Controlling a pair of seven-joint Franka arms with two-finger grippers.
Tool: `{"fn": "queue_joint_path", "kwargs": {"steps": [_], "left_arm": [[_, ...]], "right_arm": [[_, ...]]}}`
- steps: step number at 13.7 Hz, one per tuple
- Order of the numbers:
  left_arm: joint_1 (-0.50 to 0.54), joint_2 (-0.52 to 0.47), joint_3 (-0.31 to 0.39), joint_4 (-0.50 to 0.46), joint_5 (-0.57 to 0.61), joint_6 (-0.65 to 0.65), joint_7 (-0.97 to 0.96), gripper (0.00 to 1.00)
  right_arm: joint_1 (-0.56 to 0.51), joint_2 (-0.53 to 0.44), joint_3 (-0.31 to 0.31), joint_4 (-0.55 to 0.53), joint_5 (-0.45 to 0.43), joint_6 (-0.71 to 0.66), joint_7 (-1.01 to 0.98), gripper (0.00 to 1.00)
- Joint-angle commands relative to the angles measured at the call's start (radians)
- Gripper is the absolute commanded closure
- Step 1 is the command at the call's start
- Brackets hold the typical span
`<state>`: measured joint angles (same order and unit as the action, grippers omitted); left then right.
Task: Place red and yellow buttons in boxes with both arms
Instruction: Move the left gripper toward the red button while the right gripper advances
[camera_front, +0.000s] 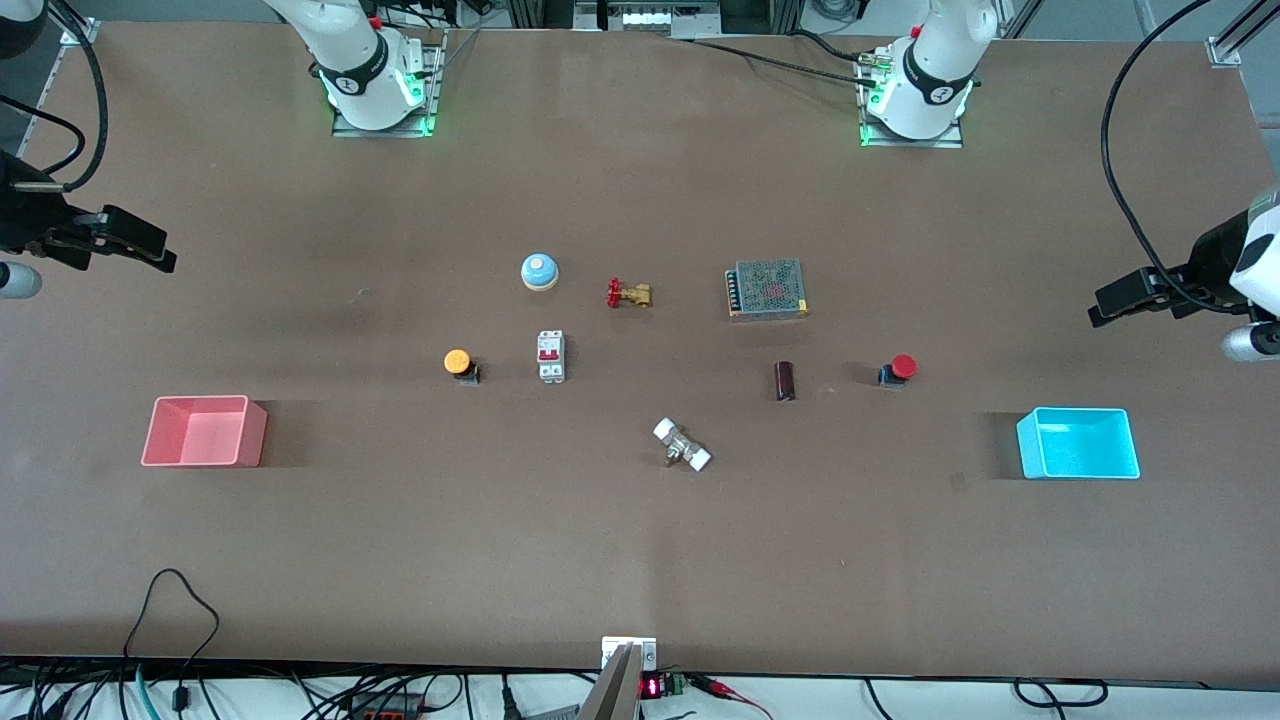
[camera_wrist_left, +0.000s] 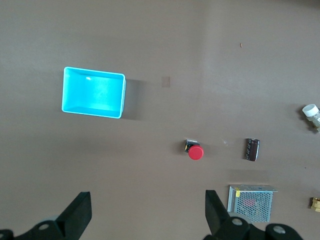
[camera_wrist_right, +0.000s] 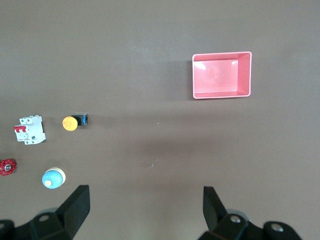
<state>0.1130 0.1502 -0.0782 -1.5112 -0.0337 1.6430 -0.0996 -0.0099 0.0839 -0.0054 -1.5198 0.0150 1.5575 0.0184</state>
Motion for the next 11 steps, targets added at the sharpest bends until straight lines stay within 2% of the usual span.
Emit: {"fn": "queue_joint_path", "kwargs": {"steps": [1,6,9,11], "left_arm": [[0.005,-0.021,-0.006,-0.018,0.021,-0.017,0.012,0.00],[-0.012,-0.003,-0.012,-0.015,0.021,-0.009,0.021,0.00],[-0.016,0.060,-0.041,-0.009,0.046,-0.005,0.021,0.00],[-0.015,0.148,-0.051,0.015,0.034,-0.006,0.023,0.00]], "right_arm": [[-0.004,-0.018,0.002,-0.014,0.008,-0.001,-0.012,0.00],[-0.004,-0.012,0.002,-0.013,0.010,0.004,-0.009,0.00],[-0.004,0.010,0.002,-0.011,0.022,0.009,-0.009,0.00],[-0.004,0.032,0.002,-0.013,0.023,0.010,-0.015,0.00]]}}
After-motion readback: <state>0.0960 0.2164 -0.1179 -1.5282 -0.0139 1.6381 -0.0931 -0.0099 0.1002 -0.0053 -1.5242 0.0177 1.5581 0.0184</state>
